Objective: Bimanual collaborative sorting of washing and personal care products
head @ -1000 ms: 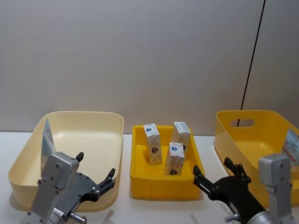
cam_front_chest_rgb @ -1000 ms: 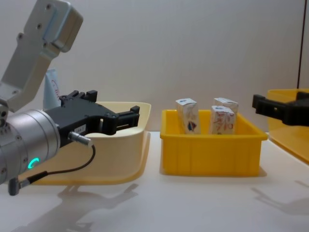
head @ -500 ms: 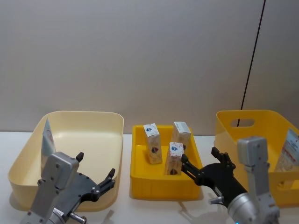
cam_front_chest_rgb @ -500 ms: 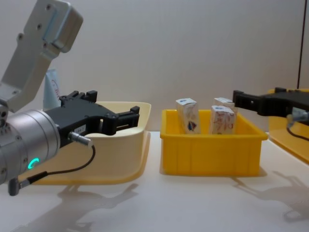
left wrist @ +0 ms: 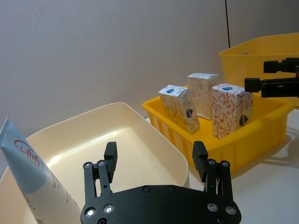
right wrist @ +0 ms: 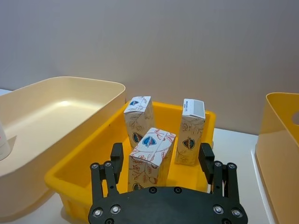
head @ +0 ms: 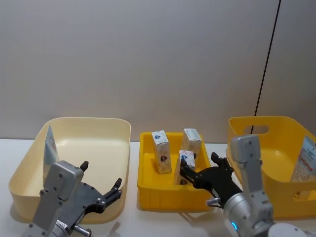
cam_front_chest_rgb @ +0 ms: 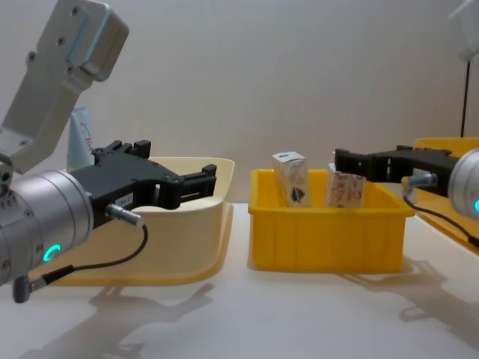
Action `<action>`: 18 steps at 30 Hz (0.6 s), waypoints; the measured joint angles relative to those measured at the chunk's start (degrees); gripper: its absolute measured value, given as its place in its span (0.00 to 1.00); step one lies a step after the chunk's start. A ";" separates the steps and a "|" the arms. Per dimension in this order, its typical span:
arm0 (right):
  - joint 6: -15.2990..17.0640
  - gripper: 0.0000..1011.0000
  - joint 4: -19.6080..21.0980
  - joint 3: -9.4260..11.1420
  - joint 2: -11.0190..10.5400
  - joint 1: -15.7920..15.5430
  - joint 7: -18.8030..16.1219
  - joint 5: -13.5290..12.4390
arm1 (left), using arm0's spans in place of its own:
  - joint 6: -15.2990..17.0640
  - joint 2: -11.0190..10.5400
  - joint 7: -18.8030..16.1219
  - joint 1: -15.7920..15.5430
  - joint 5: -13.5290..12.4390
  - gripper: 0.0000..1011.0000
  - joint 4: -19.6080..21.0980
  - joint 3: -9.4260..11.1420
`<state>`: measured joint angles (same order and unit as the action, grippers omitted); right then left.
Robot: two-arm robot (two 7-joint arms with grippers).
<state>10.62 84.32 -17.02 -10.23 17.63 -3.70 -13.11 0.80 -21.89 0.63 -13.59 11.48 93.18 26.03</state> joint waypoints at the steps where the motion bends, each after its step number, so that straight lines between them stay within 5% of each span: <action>1: 0.11 0.99 -0.40 -0.06 0.18 0.26 0.05 0.08 | 0.00 0.00 0.00 0.00 0.00 0.99 0.00 0.00; 18: 0.97 0.99 -9.43 -0.77 4.49 5.49 0.41 0.84 | 0.00 0.00 0.00 0.00 0.00 0.99 0.00 -0.01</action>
<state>11.59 74.90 -17.79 -5.74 23.12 -3.29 -12.27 0.80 -21.89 0.63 -13.59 11.48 93.18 26.02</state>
